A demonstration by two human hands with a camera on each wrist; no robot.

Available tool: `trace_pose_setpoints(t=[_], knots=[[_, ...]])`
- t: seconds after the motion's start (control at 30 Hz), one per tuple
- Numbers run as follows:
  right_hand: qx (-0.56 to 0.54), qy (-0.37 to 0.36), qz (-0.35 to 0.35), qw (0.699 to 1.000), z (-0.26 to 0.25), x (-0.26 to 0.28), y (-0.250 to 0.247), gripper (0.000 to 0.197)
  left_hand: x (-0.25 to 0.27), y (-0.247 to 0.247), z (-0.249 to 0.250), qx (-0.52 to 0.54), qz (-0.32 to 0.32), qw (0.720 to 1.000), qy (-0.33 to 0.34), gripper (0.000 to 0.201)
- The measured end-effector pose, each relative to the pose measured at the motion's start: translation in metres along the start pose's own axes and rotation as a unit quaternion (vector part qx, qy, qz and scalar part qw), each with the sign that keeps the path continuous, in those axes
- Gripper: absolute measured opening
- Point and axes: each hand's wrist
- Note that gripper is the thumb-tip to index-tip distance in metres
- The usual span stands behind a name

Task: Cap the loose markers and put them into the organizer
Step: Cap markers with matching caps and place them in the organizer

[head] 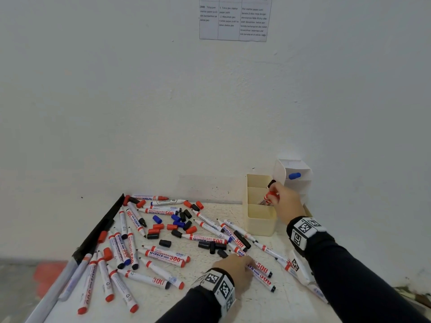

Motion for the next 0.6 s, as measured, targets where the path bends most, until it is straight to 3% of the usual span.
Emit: trace_pose_setpoints(t=[0.13, 0.27, 0.37, 0.43, 0.6], knots=[[0.125, 0.011, -0.041, 0.991, 0.006, 0.003, 0.004, 0.014, -0.002, 0.003, 0.001, -0.006, 0.010, 1.000, -0.020, 0.028], [0.150, -0.001, -0.034, 0.988, -0.004, 0.010, 0.007, 0.019, -0.008, 0.005, 0.001, 0.037, 0.013, 0.998, -0.055, 0.011], [0.119, -0.033, -0.005, 0.992, -0.014, 0.019, 0.012, 0.014, -0.011, 0.008, -0.004, 0.102, 0.038, 0.991, -0.083, 0.017], [0.084, -0.016, -0.042, 0.995, -0.021, 0.027, 0.019, 0.010, -0.009, 0.006, -0.008, 0.154, 0.065, 0.981, -0.096, 0.024], [0.017, 0.080, -0.149, 0.985, -0.040, 0.048, 0.044, 0.011, 0.006, -0.014, -0.029, 0.278, 0.157, 0.942, -0.105, 0.018]])
Point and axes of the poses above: each hand's wrist, its own x-axis away from the middle knuckle, its own y-axis out of the palm, z = x × y, and after that the axes turned 7 degrees about -x, right-handed
